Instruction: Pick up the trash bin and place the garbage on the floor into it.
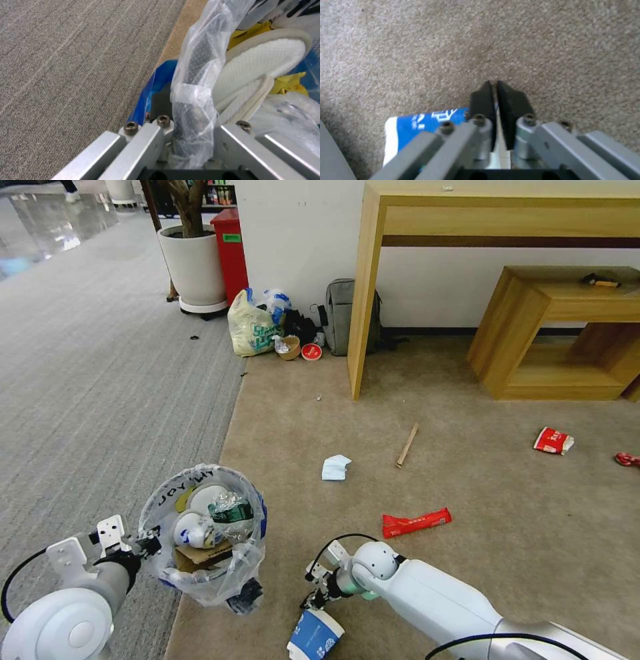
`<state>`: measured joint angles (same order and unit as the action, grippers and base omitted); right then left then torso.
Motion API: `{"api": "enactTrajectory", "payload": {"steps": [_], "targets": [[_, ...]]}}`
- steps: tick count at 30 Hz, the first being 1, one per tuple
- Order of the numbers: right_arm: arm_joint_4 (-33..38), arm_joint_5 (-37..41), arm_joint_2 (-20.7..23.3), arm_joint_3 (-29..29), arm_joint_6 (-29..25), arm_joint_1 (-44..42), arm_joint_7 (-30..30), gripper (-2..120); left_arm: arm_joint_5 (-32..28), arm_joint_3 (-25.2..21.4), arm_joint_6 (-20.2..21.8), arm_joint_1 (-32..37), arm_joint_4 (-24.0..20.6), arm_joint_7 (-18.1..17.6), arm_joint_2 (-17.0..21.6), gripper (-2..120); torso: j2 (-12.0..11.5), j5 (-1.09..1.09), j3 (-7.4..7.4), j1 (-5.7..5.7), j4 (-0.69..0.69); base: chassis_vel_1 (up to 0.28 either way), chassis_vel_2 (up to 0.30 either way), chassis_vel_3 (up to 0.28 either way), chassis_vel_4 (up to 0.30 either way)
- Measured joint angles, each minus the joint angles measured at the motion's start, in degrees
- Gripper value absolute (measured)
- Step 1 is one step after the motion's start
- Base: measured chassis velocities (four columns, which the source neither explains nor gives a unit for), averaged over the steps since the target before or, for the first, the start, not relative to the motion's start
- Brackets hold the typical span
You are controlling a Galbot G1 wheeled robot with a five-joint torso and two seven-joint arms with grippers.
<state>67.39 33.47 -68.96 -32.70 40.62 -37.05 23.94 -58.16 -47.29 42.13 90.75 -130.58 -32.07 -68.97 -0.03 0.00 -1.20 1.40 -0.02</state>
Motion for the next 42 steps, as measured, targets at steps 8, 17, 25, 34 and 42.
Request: {"api": "enactTrajectory", "payload": {"steps": [8, 17, 25, 34, 42], "targets": [[-0.13, -0.22, 0.3, 0.61, -0.36, -0.19, -0.16, 0, -0.14, 0.02, 0.0, -0.22, 0.15, 0.01, 0.18, 0, 0.0, 0.0, 0.0, 0.0, 0.0, 0.0, 0.0, 0.0, 0.0], [2.64, -0.18, 2.66, 2.2, -1.07, 0.73, 0.75, 0, -0.16, 0.14, 0.0, -0.55, 0.54, 0.08, 0.18, 0, 0.0, 0.0, 0.0, 0.0, 0.0, 0.0, 0.0, 0.0, 0.0], [6.55, 0.79, 4.15, -1.03, 1.35, 0.76, -0.24, 23, -0.21, 0.15, 0.0, -0.77, 0.67, 0.12, 0.13, 0, 0.0, 0.0, 0.0, 0.0, 0.0, 0.0, 0.0, 0.0, 0.0], [6.2, 1.05, 5.39, -2.4, 1.47, 0.89, -2.21, 55, -0.3, -0.27, 0.0, -0.37, 0.53, 0.27, 0.12, 0, 0.0, 0.0, 0.0, 0.0, 0.0, 0.0, 0.0, 0.0, 0.0], [5.2, 1.21, 5.02, -2.06, 1.46, -0.08, -1.94, 81, -0.33, -0.19, 0.0, -0.52, 0.62, 0.29, 0.12, 0, 0.0, 0.0, 0.01, 0.0, 0.0, 0.0, 0.0, 0.0, 0.0]]}}
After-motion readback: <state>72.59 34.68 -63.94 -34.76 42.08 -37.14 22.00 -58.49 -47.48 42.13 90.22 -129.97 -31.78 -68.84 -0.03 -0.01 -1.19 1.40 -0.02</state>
